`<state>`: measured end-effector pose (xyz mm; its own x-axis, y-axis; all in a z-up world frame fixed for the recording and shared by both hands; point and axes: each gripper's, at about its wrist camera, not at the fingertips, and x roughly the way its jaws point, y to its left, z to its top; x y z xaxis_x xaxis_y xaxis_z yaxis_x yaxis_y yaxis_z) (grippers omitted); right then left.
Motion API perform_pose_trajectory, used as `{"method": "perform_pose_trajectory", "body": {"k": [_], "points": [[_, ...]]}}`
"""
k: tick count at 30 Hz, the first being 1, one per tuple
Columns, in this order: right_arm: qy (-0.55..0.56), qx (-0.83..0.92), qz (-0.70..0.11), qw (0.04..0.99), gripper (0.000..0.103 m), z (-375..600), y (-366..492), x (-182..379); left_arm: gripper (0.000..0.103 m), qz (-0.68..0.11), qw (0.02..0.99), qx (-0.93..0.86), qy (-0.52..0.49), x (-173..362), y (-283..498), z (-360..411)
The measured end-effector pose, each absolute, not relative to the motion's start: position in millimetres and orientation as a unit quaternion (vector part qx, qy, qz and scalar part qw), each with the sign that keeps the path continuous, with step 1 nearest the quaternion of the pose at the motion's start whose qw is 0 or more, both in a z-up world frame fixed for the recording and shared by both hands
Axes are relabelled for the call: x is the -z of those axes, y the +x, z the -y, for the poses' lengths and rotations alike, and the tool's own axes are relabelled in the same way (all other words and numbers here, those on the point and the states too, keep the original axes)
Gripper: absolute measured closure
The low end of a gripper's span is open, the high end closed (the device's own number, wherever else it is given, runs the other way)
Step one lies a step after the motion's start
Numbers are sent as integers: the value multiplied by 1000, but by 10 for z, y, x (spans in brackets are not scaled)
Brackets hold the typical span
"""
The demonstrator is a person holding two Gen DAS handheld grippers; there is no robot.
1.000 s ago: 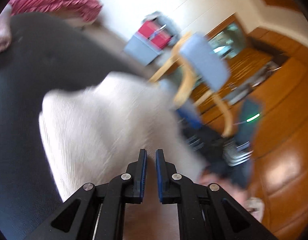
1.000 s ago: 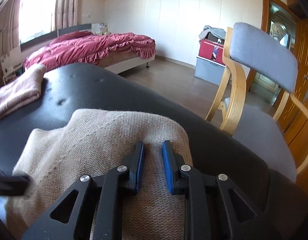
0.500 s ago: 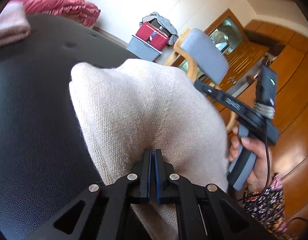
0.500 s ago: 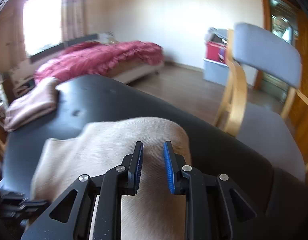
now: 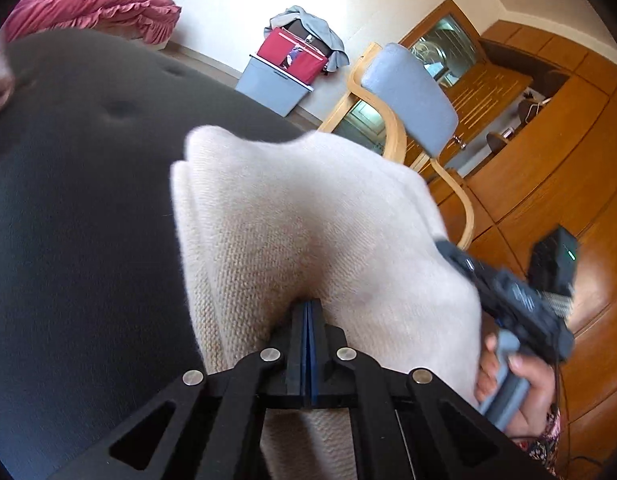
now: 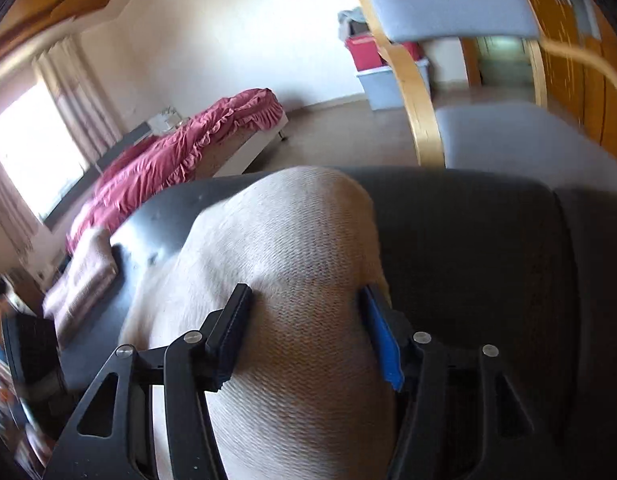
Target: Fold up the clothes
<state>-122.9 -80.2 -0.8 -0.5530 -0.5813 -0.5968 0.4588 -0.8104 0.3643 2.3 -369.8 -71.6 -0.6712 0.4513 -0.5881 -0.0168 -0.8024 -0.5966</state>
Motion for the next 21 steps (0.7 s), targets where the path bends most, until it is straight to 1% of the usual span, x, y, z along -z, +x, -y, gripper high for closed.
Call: {"method": "perform_pose_trajectory", "body": {"k": [2, 5, 6, 7, 9, 11, 17, 21], "points": [[342, 884, 75, 312, 42, 794, -1132, -63, 102, 301, 144, -866, -373, 658, 97, 3824], [301, 891, 61, 333, 42, 785, -987, -171, 96, 342, 155, -868, -326, 561, 450, 4024], [287, 896, 40, 336, 42, 822, -950, -210, 93, 354, 165, -864, -317, 565, 563, 4076], [279, 896, 16, 346, 42, 889, -928, -227, 93, 363, 178, -859, -315, 582, 653, 4109], [280, 886, -6, 370, 43, 1007, -921, -182, 92, 374, 203, -849, -314, 619, 792, 4137], [292, 885, -24, 362, 43, 1077, -957, -56, 92, 367, 229, -841, -326, 659, 820, 4063], [289, 888, -23, 358, 43, 1049, -926, -27, 91, 358, 288, -808, -368, 824, 727, 3904], [286, 891, -34, 351, 43, 1042, -863, -19, 91, 319, 308, -804, -396, 812, 776, 3731]]}}
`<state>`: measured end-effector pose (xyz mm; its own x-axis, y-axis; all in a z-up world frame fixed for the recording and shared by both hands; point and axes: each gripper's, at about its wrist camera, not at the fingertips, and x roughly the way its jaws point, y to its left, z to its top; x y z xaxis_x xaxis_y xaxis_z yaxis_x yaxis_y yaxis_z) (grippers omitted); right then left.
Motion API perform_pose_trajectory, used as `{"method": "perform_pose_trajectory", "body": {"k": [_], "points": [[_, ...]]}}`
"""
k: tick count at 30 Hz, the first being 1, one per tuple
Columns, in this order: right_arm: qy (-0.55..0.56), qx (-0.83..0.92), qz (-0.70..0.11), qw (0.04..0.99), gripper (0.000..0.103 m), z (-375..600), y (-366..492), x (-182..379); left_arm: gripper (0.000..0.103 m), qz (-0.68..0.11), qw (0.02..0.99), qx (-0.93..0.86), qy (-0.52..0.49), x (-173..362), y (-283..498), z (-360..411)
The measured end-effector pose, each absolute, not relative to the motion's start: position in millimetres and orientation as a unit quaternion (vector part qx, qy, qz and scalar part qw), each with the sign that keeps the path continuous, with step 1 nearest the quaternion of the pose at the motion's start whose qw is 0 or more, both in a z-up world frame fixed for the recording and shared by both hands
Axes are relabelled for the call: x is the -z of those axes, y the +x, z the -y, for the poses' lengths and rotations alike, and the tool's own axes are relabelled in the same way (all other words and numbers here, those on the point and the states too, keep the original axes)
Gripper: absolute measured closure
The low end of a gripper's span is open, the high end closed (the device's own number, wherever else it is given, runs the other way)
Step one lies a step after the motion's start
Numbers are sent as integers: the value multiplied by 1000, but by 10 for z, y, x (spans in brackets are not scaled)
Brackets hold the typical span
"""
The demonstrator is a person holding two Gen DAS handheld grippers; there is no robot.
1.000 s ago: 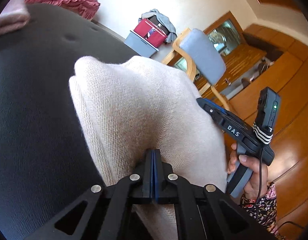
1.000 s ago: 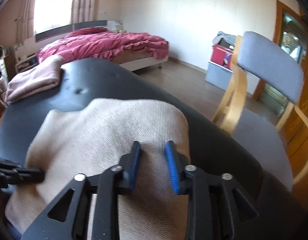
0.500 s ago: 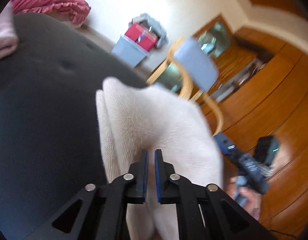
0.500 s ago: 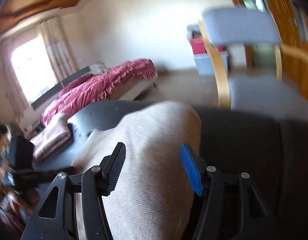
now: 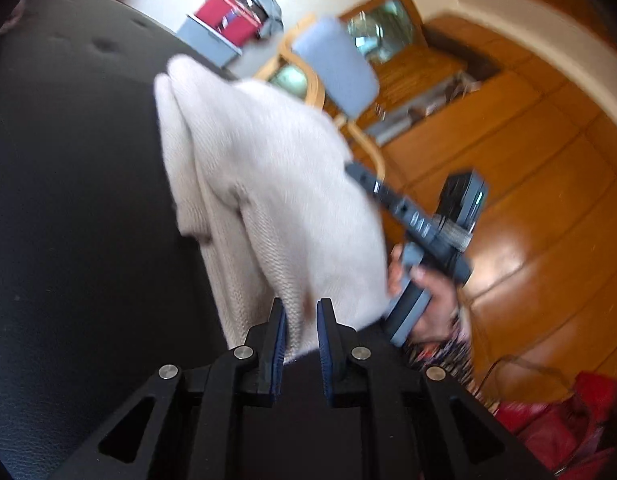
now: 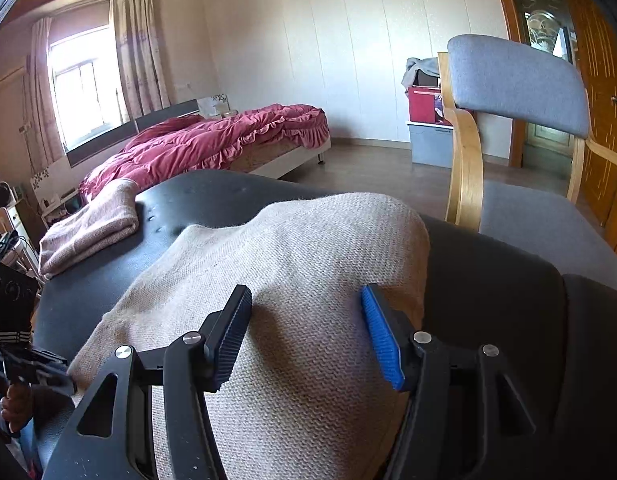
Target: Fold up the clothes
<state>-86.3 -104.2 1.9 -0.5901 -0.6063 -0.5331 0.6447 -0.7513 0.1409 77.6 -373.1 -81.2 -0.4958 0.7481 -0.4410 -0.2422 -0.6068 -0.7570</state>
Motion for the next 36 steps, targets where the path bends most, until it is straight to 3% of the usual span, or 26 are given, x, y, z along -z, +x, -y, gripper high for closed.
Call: {"method": "perform_pose_trajectory", "body": {"k": [5, 8, 9, 14, 17, 19, 22, 25, 29, 36], "points": [[288, 890, -35, 351, 41, 1032, -857, -10, 92, 296, 351, -803, -379, 714, 1013, 3769], [292, 891, -34, 346, 40, 1032, -879, 8, 93, 273, 330, -809, -403, 807, 1142, 3817], [295, 891, -32, 345, 39, 1032, -888, 15, 103, 264, 321, -811, -411, 846, 1184, 3828], [309, 888, -24, 340, 32, 1019, -944, 52, 103, 279, 294, -839, -363, 602, 1350, 3964], [308, 889, -27, 338, 32, 1027, -936, 51, 96, 288, 268, -873, -290, 211, 1289, 3918], [304, 891, -31, 337, 32, 1036, -917, 42, 84, 281, 230, -896, -255, -17, 1128, 3791], [293, 892, -34, 343, 32, 1036, -868, 19, 84, 251, 143, -920, -266, -156, 693, 3520], [279, 889, -21, 363, 39, 987, -829, -25, 84, 238, 95, -914, -314, -25, 237, 3303], [285, 880, -1, 380, 39, 937, -871, -25, 87, 196, 5, -899, -393, 392, -78, 3278], [274, 885, 9, 375, 40, 854, -858, -116, 88, 213, 34, -910, -354, 589, 84, 3470]]}}
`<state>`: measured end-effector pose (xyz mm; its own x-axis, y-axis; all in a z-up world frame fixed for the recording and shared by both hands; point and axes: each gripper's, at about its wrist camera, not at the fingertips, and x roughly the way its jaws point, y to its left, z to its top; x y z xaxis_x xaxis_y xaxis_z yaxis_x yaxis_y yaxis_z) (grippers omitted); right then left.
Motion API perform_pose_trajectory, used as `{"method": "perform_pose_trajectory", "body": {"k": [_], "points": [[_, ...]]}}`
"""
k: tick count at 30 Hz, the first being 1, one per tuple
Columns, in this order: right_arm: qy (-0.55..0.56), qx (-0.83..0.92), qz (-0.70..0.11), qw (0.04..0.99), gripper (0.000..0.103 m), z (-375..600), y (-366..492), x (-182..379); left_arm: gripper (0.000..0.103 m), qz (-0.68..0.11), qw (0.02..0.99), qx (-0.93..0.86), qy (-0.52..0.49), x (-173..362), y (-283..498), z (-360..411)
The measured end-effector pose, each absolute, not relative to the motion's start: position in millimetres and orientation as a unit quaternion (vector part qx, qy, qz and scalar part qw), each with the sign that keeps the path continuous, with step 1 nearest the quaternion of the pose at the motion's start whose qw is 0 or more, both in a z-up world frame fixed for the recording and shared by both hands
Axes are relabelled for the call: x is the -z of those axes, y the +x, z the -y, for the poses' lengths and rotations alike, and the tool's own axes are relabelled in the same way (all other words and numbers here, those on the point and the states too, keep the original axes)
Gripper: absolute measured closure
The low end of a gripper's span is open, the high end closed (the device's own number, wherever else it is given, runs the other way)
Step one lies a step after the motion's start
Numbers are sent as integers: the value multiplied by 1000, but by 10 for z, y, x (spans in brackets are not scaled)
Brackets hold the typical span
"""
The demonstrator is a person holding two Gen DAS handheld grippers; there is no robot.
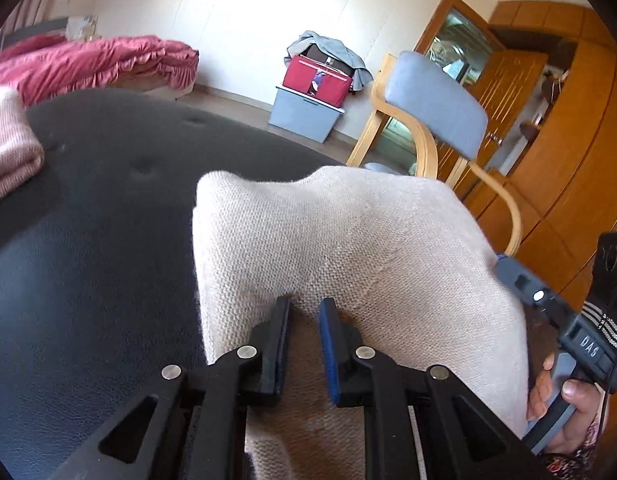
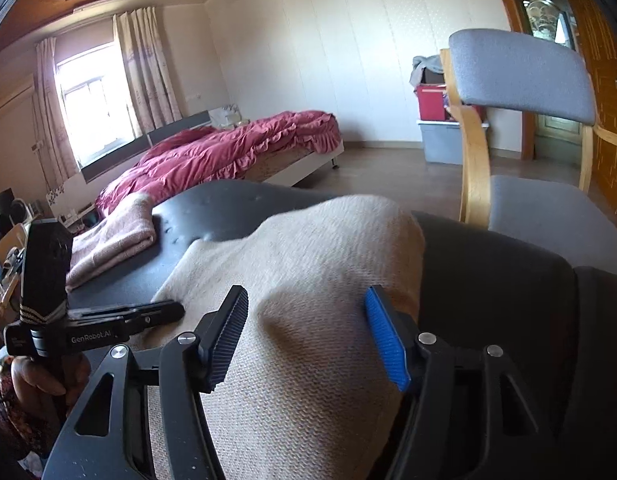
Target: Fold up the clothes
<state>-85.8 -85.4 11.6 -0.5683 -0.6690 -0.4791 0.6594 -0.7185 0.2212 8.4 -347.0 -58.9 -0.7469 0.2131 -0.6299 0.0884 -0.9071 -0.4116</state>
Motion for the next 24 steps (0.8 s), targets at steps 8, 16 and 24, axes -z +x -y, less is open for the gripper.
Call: {"method": "perform_pose_trajectory", "body": {"k": [8, 16, 24], "points": [[279, 892, -67, 350, 79, 1182, -1092, -396, 88, 193, 24, -915, -353, 589, 105, 3392], [374, 864, -101, 322, 83, 1654, -1775, 60, 89, 217, 33, -911, -348, 606, 105, 3467], [326, 877, -142, 323, 82, 1678, -1552, 17, 89, 231, 39, -909, -345, 613, 98, 3491]]}}
